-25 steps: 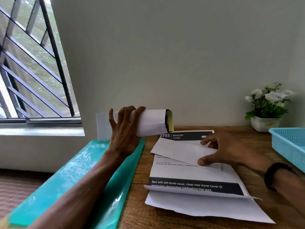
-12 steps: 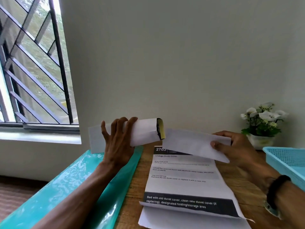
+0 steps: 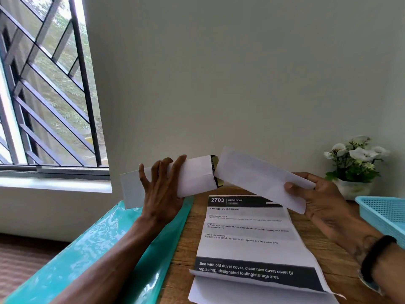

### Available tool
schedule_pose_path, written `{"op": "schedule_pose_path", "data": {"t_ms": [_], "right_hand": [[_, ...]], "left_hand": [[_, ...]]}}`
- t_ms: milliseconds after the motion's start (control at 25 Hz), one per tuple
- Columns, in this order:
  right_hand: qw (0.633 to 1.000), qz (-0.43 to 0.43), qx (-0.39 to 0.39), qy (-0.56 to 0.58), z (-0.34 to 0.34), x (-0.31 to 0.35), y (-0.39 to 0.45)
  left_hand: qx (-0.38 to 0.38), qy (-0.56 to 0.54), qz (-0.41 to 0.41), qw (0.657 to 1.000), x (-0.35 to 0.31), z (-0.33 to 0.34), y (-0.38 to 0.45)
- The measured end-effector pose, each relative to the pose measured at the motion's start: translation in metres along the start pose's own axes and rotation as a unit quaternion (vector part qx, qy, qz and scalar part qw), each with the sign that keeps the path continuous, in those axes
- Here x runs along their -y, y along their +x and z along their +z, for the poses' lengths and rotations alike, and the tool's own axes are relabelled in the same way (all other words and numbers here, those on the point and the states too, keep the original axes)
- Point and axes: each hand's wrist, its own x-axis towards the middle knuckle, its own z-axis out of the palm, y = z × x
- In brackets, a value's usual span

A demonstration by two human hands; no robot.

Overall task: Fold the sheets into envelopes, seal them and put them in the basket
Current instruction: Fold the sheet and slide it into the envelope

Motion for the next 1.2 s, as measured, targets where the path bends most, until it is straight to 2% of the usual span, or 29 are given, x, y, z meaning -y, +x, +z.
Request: {"op": "schedule_pose_path", "data": {"t_ms": [400, 680, 880, 1040, 1200], "right_hand": [[0.999, -0.012, 0.023, -0.039, 0.0, -0.002, -0.002], [0.992, -0.066, 0.025, -0.109, 0.001, 0.002, -0.005], [0.99, -0.086, 0.045, -0.105, 0.0, 0.007, -0.006], [0.996, -0.054, 0.036, -0.054, 0.001, 0.008, -0.008], [0.994, -0.064, 0.022, -0.091, -0.004, 0.014, -0.008]], "left_hand": [[0.012, 0.003, 0.017, 1.0, 0.0, 0.002, 0.0], [0.006, 0.004, 0.023, 1.0, -0.002, 0.002, -0.001], [-0.007, -0.004, 0.008, 1.0, 0.0, 0.001, 0.0], [-0.002, -0.008, 0.007, 1.0, -0.001, -0.001, 0.002], [0.001, -0.023, 0.018, 1.0, -0.004, -0.002, 0.002]]}}
